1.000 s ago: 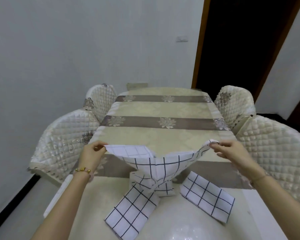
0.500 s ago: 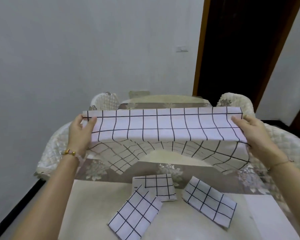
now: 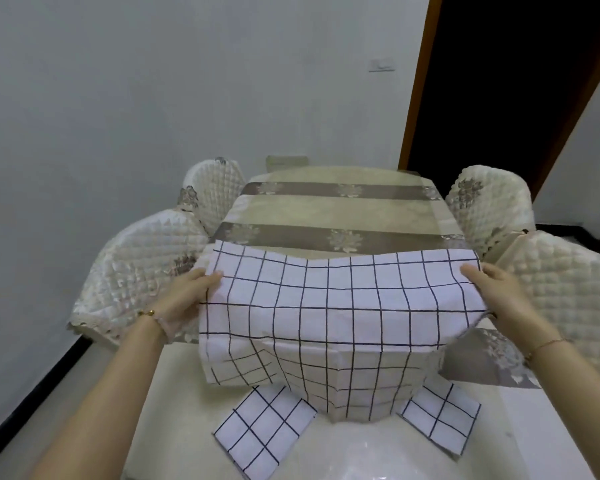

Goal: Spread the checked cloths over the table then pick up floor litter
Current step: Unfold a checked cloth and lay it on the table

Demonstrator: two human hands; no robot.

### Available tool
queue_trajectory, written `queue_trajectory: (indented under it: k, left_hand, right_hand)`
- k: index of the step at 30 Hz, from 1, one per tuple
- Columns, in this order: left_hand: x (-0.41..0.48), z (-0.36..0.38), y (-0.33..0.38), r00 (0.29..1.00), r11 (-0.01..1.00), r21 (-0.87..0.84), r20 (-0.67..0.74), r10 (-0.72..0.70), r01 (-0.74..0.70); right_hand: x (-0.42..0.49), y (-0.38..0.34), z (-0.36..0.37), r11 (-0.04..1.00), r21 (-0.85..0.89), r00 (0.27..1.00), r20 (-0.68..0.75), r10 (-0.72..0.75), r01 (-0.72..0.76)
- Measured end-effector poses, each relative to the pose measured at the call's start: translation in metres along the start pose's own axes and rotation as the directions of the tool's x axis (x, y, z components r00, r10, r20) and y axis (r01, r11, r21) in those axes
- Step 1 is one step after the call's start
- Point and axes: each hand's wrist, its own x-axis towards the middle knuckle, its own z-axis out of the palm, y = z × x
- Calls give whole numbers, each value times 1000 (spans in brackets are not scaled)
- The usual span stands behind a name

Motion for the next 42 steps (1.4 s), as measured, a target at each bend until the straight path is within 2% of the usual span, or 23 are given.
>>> queue_trajectory:
  k: [3, 5, 7, 9, 13, 17, 22, 30, 33, 37, 42]
  left_hand:
    - [-4, -1, -19, 993, 992, 111, 87, -76, 66]
    - [-12, 0, -29, 999, 997, 65, 15, -41, 40]
    - [-24, -3, -35, 996, 1000, -6, -91, 13, -14]
    - [-37, -14, -42, 983, 998, -43, -181, 38, -46]
    - [-81, -51, -52, 928, 991, -37, -357, 110, -132]
    - [-145, -100, -56, 798, 966, 17, -560, 222, -257]
    - [-230, -166, -67, 651, 941, 38, -713, 262, -337]
    - [-352, -292, -123, 450, 940, 62, -866, 217, -335]
    - [-387, -338, -151, 426, 957, 54, -887, 178, -287]
    - [-408, -383, -169, 432, 973, 14, -894, 114, -229]
    - [-376, -424, -158, 452, 978, 29, -883, 122, -209]
  right_hand:
    - [11, 10, 2, 989, 117, 995, 35, 92, -96]
    - [10, 16, 5, 949, 198, 960, 185, 211, -247]
    - [5, 23, 11, 936, 121, 894, 358, 270, -332]
    - [-1, 30, 23, 960, -48, 864, 425, 271, -277]
    - [-28, 23, 70, 985, -169, 912, 400, 91, -25]
    - [-59, -10, 132, 986, -98, 902, 424, -79, 132]
    - [-101, -47, 218, 965, 74, 810, 529, -252, 252]
    - [-228, -49, 368, 960, 144, 730, 625, -275, 238]
    - [-273, -42, 418, 966, 131, 714, 652, -254, 224]
    - [-303, -43, 464, 968, 106, 681, 693, -235, 226]
    - [-294, -48, 509, 977, 92, 708, 677, -202, 191]
